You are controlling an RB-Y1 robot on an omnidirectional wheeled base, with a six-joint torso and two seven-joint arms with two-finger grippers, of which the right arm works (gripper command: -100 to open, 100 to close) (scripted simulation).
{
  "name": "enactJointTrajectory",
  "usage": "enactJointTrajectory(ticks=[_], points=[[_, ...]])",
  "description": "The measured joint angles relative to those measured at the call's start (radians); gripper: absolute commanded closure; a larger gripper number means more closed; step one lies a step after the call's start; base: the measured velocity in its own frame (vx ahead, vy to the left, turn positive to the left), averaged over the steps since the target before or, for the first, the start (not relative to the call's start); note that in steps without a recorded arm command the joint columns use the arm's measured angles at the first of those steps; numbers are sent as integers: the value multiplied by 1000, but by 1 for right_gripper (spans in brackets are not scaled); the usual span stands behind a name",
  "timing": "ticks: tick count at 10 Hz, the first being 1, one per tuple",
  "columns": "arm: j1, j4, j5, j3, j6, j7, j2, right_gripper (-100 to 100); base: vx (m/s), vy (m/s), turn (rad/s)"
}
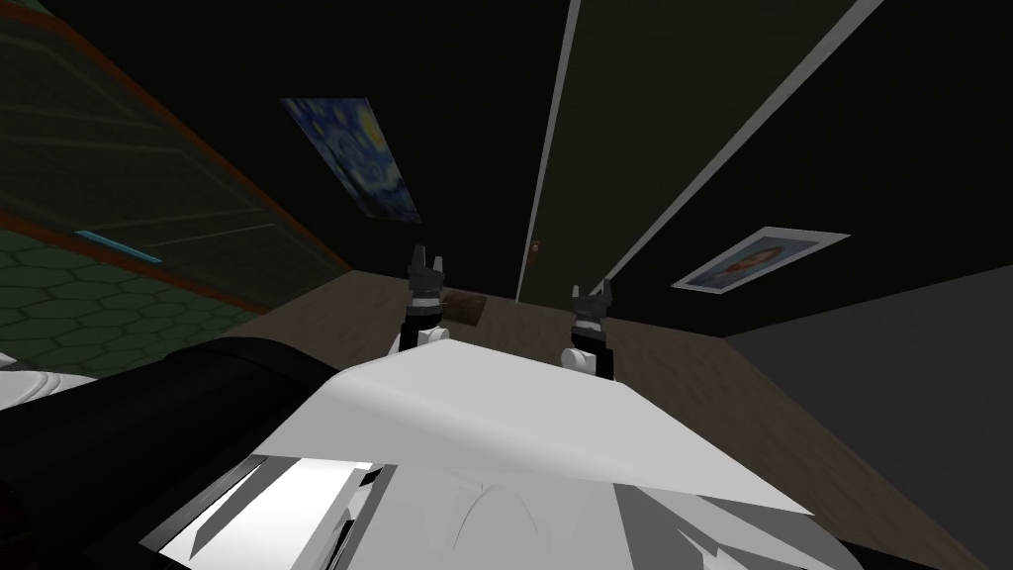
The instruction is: Pull the door open
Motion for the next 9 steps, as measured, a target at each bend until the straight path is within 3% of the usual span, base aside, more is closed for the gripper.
enactJointTrajectory(ticks=[9], points=[[-117, 212, -174, 74, -13, -160, -11, -100, 124, 12, -30]])
